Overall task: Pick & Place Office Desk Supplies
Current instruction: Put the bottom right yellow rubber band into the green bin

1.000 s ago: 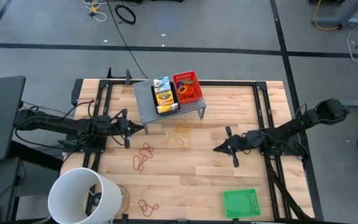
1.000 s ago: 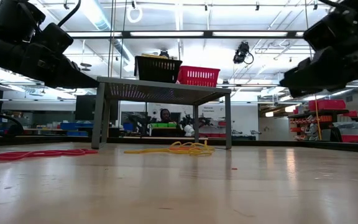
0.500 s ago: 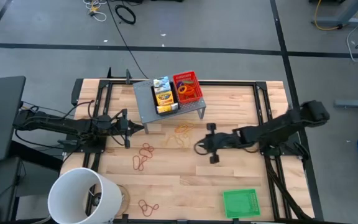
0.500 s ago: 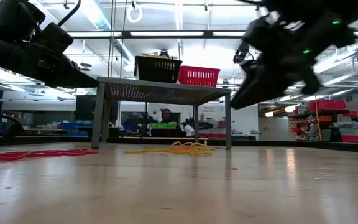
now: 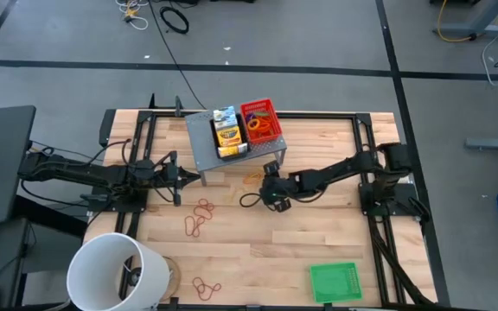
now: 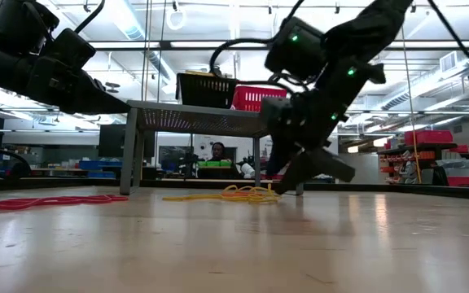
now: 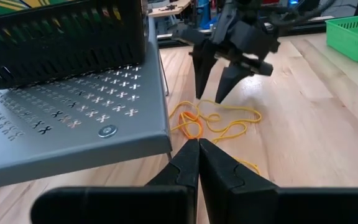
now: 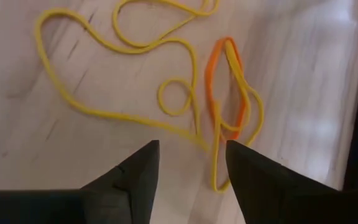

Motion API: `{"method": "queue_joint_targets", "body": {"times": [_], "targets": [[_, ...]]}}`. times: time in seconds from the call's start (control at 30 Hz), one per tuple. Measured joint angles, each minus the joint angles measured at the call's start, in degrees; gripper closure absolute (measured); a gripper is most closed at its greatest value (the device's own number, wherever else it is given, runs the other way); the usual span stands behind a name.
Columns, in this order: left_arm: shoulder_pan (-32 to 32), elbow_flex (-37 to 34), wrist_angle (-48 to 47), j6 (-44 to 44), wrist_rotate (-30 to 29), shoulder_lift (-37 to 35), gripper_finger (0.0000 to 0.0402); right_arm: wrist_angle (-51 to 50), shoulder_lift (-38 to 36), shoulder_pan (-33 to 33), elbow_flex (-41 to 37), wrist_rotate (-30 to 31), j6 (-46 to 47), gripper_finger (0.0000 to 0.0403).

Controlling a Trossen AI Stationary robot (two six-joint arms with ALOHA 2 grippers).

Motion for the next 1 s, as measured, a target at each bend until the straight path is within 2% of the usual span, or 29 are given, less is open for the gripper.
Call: {"method": "queue_joint_targets", "body": {"times": [0.17, 0.27, 0.37, 0.47, 0.5, 0.8, 1.0], "targets": [[0.0, 0.0, 0.3, 0.0, 0.0, 0.0, 0.0387, 0.0, 2.1, -0.9, 1.9, 0.0, -3.3, 0.0228], [0.0, 0.0, 0.4, 0.0, 0.0, 0.0, 0.0387, 0.4, 2.3, -1.0, 1.9, 0.0, -5.1, 0.0253], [0.0, 0.0, 0.4, 0.0, 0.0, 0.0, 0.0387, 0.3, 2.3, -0.8, 1.9, -0.6, -5.2, 0.0305], [0.0, 0.0, 0.7, 0.3, 0.0, 0.0, 0.0387, 0.3, 2.3, -0.6, 1.9, -2.9, -5.8, 0.0378], [0.0, 0.0, 0.7, 0.3, 0.0, 0.0, 0.0387, 0.1, 2.3, -0.5, 1.9, -3.1, -6.0, 0.0389], [0.0, 0.0, 0.7, 0.3, 0.0, 0.0, 0.0387, -0.9, 1.0, 4.4, 1.9, 3.4, -5.3, 0.0401], [0.0, 0.0, 0.9, 0.3, 0.0, 0.0, 0.0387, -8.0, -5.7, 10.3, 1.9, 4.0, 2.7, 0.0401]]}}
